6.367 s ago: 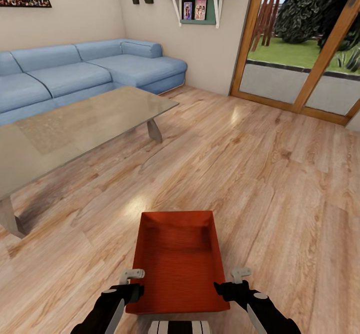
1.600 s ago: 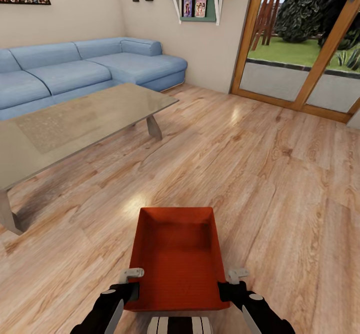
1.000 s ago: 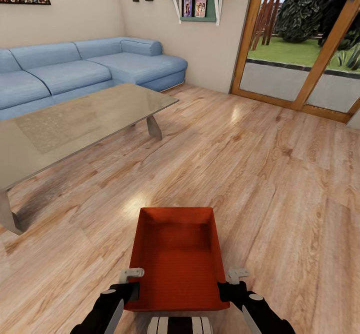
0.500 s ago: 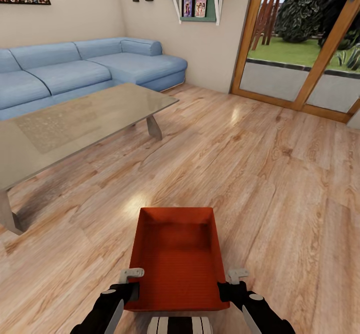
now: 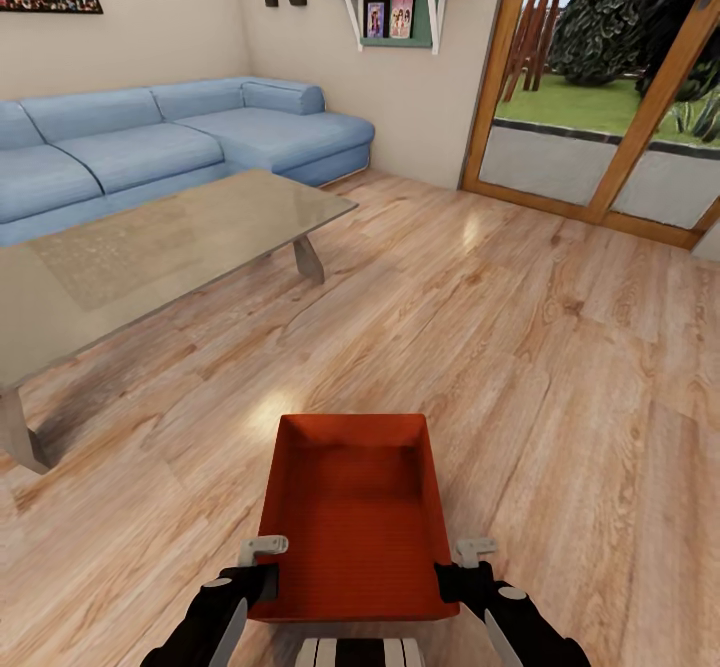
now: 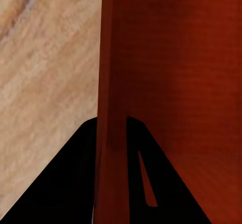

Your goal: Move the two storage containers from the living room to the garage. In the garage, place one container on the floor and stack the other container on top of it (either order is fine).

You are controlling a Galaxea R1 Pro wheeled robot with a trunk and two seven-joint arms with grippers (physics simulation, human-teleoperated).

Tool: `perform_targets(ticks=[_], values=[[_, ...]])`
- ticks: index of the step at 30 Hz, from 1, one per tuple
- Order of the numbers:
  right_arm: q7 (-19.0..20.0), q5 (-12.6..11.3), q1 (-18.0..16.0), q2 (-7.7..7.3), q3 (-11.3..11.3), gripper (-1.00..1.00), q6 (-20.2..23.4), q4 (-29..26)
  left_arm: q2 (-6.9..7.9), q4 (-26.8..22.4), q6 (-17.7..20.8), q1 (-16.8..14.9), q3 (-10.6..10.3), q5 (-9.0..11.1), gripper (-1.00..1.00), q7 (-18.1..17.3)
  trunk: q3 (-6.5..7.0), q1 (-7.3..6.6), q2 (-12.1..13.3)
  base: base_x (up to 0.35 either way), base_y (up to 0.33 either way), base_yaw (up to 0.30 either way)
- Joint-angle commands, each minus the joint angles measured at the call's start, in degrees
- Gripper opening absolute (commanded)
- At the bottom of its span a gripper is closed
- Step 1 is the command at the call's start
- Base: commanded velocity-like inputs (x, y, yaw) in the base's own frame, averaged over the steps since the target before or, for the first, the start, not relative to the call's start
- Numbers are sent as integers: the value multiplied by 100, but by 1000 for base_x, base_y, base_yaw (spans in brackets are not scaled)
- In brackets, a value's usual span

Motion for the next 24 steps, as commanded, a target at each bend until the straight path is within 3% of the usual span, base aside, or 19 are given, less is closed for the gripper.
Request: perform_targets(ticks=[1,18,24], values=[[12,-63,2,-9,115,-100,35,-13,82,-8,34,-2,-16,-2,-100,61,14,-24,40,0,0,0],[16,-47,2,-8,141,-100,34,-14,80,-8,32,-2,-25,-2,-100,61,351,-397,722,0,0,1],[-2,-44,2,-8,134,-100,34,-15,76,-8,34,-2,-25,-2,-100,61,507,-529,962,0,0,123]])
